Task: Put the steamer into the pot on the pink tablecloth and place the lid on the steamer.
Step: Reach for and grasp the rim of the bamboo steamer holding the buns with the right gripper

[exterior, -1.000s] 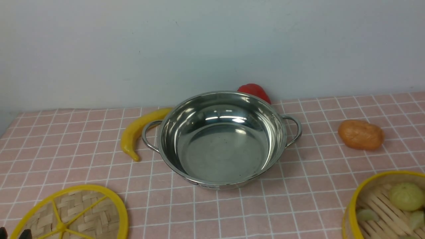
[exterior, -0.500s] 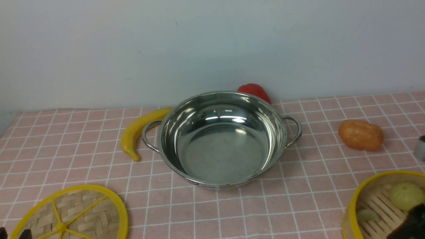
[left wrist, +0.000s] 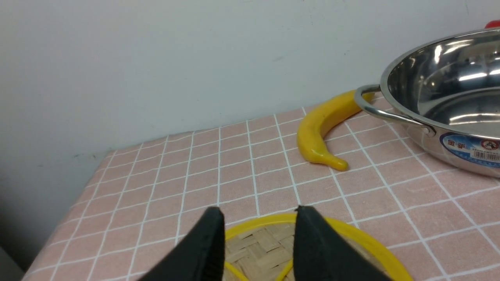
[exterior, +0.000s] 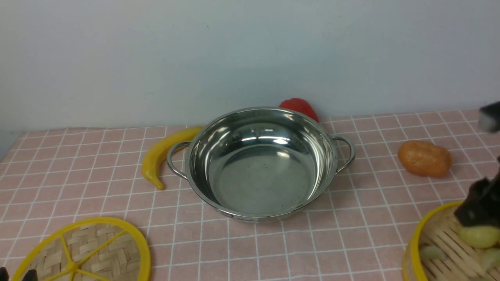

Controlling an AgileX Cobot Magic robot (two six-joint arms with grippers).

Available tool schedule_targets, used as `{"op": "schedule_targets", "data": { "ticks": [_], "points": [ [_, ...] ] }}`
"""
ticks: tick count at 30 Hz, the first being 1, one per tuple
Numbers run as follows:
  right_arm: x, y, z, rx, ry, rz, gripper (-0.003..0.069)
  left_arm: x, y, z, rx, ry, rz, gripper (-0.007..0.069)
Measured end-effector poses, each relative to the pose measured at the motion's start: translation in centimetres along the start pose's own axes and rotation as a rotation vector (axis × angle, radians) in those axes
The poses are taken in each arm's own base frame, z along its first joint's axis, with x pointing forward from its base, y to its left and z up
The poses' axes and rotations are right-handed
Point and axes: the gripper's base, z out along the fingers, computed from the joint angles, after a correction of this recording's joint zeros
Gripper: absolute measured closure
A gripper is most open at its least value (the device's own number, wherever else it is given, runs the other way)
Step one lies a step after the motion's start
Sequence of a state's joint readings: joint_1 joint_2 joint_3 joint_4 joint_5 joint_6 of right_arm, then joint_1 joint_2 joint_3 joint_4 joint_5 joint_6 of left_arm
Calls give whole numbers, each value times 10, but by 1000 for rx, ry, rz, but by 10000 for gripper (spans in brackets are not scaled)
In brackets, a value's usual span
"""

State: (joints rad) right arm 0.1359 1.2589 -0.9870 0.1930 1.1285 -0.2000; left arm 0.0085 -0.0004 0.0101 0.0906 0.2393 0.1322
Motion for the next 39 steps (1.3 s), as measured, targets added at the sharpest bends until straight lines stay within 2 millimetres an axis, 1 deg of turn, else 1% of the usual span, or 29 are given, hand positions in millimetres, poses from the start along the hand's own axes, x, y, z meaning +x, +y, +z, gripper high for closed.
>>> {"op": "schedule_targets", "data": {
  "ticks": [1, 2, 3, 4, 5, 7, 9, 13, 15, 18, 21, 23, 25, 26, 28, 29, 30, 31, 32, 34, 36, 37, 39],
  "points": [
    [-9, -2, -16, 38, -28, 91, 300, 0, 0, 0, 0, 0, 0, 381],
    [-11, -3, -24, 55, -35, 164, 305, 0, 0, 0, 0, 0, 0, 381],
    [-14, -5, -30, 70, -49, 201, 309, 0, 0, 0, 0, 0, 0, 381],
    [-15, -5, -35, 80, -62, 221, 314, 0, 0, 0, 0, 0, 0, 381],
    [-18, -6, -45, 94, -98, 245, 323, 0, 0, 0, 0, 0, 0, 381],
    [-21, -3, -58, 77, -140, 264, 339, 0, 0, 0, 0, 0, 0, 381],
    [-24, 1, -64, 37, -161, 275, 349, 0, 0, 0, 0, 0, 0, 381],
    [-32, 22, -75, -183, -206, 250, 381, 0, 0, 0, 0, 0, 0, 381],
    [-34, 33, -79, -306, -230, 204, 396, 0, 0, 0, 0, 0, 0, 381],
    [-33, 41, -83, -355, -253, 139, 404, 0, 0, 0, 0, 0, 0, 381],
    [-26, 55, -90, -369, -268, 40, 411, 0, 0, 0, 0, 0, 0, 381],
    [-21, 59, -90, -358, -258, 20, 412, 0, 0, 0, 0, 0, 0, 381],
    [-5, 69, -85, -334, -216, -18, 413, 0, 0, 0, 0, -1, 0, 381],
    [7, 75, -78, -315, -176, -34, 413, 0, 0, 0, 0, -1, 0, 381],
    [22, 80, -73, -291, -136, -43, 413, 0, 0, 0, 0, -1, 0, 381],
    [23, 80, -71, -286, -127, -42, 413, 0, 0, 0, 0, -1, 0, 381],
    [36, 83, -64, -247, -86, -49, 413, 0, 0, 0, 0, -1, 0, 381],
    [38, 83, -63, -241, -80, -39, 413, 0, 0, 0, 0, -1, 0, 381],
    [43, 85, -57, -194, -53, -38, 413, 0, 0, 0, 0, -1, 0, 381],
    [42, 84, -47, -116, -25, -39, 413, 0, 0, 0, 0, -1, 0, 381],
    [38, 86, -36, -76, 7, -54, 413, 0, 0, 0, 0, -1, 0, 381],
    [37, 87, -35, -68, 12, -60, 413, 0, 0, 0, 0, -1, 0, 381],
    [29, 91, -10, -12, 93, -87, 413, 0, 0, 0, 0, -1, 0, 381]
  ]
}}
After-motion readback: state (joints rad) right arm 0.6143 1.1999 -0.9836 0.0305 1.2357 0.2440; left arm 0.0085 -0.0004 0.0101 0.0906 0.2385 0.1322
